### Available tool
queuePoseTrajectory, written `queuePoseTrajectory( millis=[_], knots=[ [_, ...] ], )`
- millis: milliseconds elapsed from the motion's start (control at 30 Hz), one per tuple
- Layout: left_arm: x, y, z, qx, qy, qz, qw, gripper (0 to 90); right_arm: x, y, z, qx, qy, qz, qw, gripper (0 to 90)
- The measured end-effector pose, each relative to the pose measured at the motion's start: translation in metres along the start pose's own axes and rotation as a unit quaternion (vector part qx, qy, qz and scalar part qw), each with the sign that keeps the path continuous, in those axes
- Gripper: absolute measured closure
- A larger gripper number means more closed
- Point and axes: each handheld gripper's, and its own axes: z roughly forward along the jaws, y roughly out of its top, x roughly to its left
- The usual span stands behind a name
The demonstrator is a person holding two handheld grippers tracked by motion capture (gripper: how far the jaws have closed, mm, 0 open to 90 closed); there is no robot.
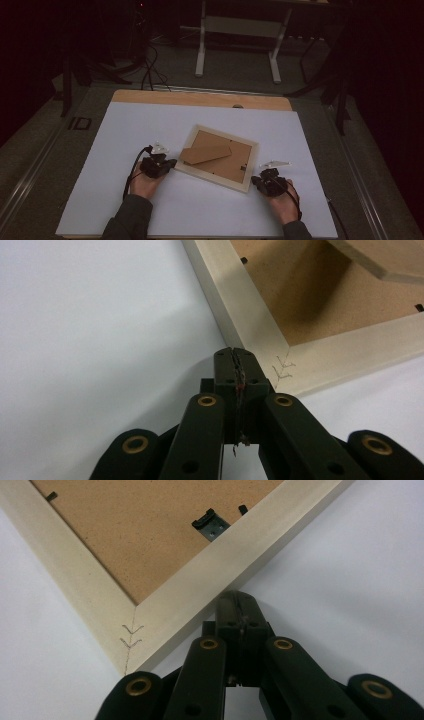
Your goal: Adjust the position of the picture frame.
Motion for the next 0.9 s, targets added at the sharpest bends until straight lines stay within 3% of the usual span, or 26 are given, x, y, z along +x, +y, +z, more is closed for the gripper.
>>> queuePoseTrajectory(
  millis=[367, 633, 900],
  knots=[
    [-0.005, -0.007, -0.004, -0.005, 0.009, -0.010, 0.9999, 90.0, -0.005, 0.001, 0.001, -0.003, 0.014, 0.009, 0.9999, 90.0],
    [-0.011, -0.013, -0.011, -0.001, 0.009, -0.014, 0.9999, 90.0, -0.007, 0.005, 0.005, -0.006, 0.008, 0.007, 0.9999, 90.0],
    [-0.017, -0.020, -0.018, 0.000, 0.025, -0.013, 0.9996, 90.0, -0.006, 0.012, 0.010, -0.008, 0.002, 0.006, 1.0000, 90.0]
  ],
)
